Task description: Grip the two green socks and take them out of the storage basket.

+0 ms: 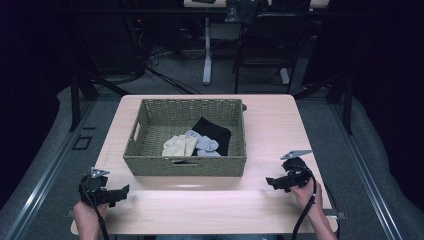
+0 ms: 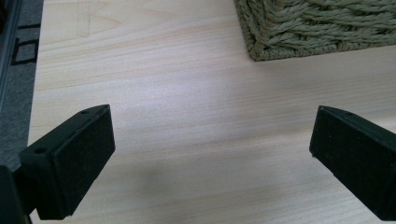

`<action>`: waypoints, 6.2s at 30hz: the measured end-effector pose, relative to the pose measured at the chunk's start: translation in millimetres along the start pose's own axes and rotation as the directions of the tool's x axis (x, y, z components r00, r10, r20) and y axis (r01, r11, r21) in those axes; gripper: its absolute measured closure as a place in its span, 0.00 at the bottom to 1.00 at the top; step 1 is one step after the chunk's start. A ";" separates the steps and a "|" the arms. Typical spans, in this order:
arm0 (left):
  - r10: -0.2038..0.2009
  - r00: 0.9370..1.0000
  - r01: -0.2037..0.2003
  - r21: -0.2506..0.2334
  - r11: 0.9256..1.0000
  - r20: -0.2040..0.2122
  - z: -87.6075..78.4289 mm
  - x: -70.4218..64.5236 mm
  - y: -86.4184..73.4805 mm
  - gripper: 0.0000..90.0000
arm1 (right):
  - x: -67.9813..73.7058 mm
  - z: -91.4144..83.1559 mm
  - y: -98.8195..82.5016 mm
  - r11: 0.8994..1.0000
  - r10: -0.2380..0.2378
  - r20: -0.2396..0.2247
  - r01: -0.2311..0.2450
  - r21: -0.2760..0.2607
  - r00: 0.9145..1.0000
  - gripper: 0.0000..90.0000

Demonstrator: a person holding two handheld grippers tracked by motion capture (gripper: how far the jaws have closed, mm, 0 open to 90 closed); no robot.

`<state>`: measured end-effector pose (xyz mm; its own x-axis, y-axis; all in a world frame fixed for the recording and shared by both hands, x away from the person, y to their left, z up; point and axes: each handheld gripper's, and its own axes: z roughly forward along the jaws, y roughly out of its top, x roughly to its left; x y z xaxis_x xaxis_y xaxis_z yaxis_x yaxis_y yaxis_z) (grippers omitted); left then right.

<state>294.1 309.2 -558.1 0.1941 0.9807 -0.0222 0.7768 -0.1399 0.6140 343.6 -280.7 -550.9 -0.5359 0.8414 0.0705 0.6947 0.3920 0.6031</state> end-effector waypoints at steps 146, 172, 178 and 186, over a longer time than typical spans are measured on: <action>0.274 0.895 -0.345 0.157 0.925 0.353 77.5 -125.5 240.9 0.91 | -5.3 -5.7 -1.6 0.999 0.034 0.014 -0.034 -0.016 0.999 0.07; 0.280 0.892 -0.374 0.229 0.899 0.355 85.7 -127.5 228.1 0.84 | -4.8 -4.9 -1.4 0.999 0.031 0.019 -0.031 -0.006 0.999 0.08; 0.283 0.891 -0.376 0.227 0.898 0.356 86.8 -130.9 225.9 0.93 | -5.3 -5.3 -2.0 0.999 0.038 0.016 -0.038 -0.011 0.999 0.09; 0.317 0.878 -0.401 0.188 0.897 0.360 53.7 -123.6 242.3 0.93 | -5.1 -5.0 -1.6 0.999 0.036 0.014 -0.036 -0.007 0.999 0.09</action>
<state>490.5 146.8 -448.9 0.6319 0.7674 -0.1085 0.7315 -0.5443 0.4107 342.8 -287.5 -548.3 -0.5040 0.8599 0.0811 0.7103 0.3592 0.6053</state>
